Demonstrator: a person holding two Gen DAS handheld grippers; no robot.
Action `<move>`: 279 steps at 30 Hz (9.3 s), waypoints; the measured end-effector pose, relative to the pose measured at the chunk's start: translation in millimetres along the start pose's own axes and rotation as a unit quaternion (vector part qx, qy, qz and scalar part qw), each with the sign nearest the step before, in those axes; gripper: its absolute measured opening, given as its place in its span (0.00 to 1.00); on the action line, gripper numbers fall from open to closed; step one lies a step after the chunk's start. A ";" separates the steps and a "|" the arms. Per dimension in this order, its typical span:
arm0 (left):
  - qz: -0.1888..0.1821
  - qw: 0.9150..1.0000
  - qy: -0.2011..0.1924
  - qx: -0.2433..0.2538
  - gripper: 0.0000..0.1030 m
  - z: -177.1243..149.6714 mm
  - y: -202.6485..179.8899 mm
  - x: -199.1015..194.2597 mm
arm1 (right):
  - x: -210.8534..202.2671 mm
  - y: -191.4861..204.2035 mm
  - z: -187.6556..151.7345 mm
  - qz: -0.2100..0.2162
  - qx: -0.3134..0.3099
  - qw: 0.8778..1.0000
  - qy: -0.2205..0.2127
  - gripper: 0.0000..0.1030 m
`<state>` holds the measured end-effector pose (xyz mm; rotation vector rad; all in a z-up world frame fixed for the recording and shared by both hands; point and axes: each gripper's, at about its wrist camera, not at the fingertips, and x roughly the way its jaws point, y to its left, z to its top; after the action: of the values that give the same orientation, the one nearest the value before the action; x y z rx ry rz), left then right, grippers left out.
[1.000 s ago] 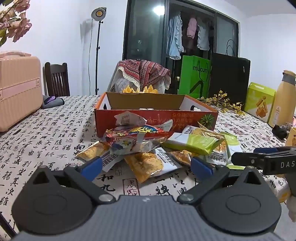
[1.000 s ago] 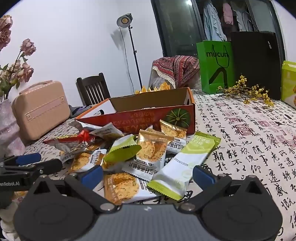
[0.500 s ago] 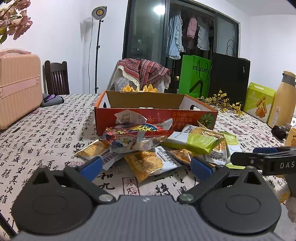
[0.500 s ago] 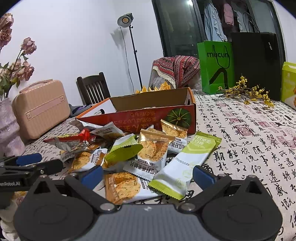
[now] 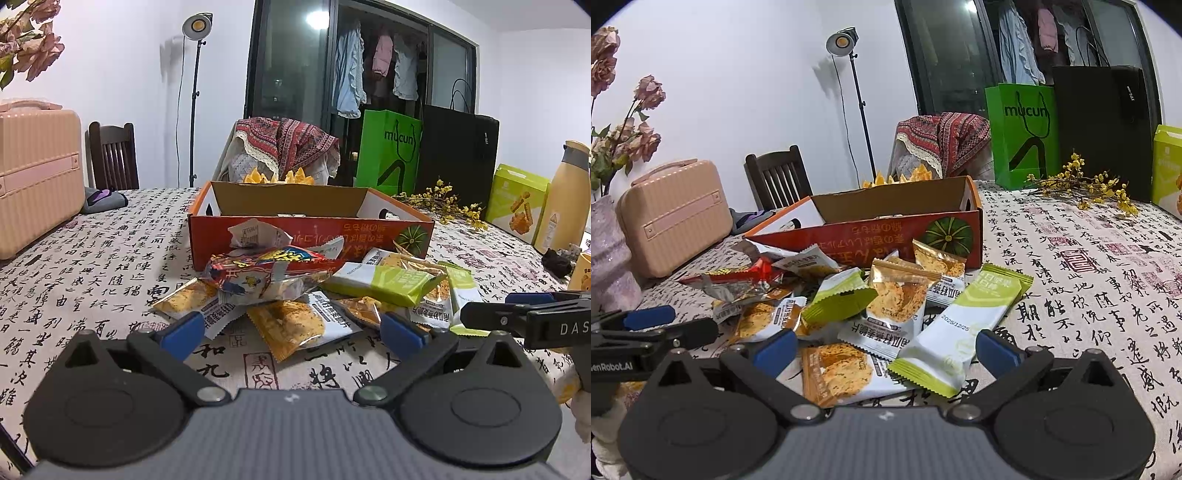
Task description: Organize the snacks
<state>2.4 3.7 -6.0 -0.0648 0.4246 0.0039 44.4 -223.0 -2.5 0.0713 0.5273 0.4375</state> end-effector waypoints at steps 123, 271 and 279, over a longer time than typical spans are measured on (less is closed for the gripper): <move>0.101 0.992 0.051 -0.050 1.00 0.1 47.0 29.6 | 26.4 -39.0 36.0 -0.106 0.008 0.994 -0.030 0.36; 0.113 0.991 0.035 -0.056 0.62 70.5 91.6 36.5 | 31.2 -3.1 62.8 -0.051 -0.008 0.997 -0.062 0.37; 0.078 0.997 -0.002 -0.029 0.62 132.4 55.8 61.7 | 47.5 2.3 110.4 -0.045 -0.014 0.995 -0.091 0.37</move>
<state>112.1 67.2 85.4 -0.0894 0.4244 0.1702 135.6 -195.9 70.9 0.0593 0.3425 0.3473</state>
